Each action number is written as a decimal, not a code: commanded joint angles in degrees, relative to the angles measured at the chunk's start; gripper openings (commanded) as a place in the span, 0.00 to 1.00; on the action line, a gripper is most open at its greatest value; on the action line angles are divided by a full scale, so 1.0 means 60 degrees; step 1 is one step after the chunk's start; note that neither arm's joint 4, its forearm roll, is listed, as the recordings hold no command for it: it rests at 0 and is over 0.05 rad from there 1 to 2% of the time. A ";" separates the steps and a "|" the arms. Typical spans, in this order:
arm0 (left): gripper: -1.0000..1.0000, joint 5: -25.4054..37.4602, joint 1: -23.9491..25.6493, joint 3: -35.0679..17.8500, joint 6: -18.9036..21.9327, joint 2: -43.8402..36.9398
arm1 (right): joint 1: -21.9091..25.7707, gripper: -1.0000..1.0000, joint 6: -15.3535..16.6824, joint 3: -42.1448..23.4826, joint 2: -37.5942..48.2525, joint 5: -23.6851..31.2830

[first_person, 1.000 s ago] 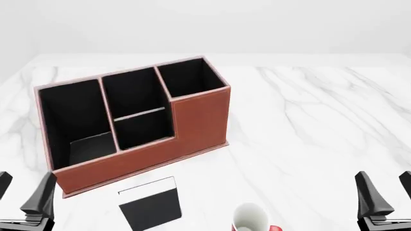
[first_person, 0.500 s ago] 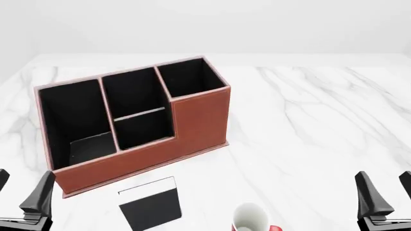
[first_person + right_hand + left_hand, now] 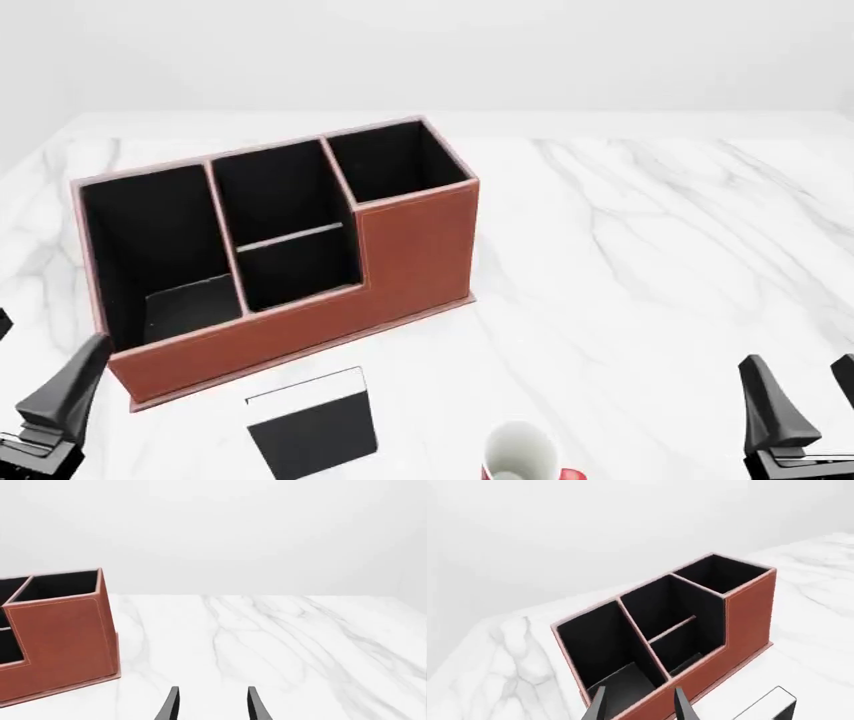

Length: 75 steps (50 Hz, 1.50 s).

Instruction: Pick up the book and place it in the front compartment of the caddy.

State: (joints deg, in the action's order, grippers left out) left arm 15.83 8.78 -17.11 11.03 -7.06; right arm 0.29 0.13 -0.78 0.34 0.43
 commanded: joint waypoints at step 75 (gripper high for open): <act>1.00 0.4995 0.6453 -0.4413 0.3788 -0.6694 | 0.0001 1.00 -0.0001 -0.0022 0.0001 0.0019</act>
State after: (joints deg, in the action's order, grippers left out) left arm 45.80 47.42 -43.05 32.52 -45.00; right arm 0.29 0.13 -0.91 0.36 0.55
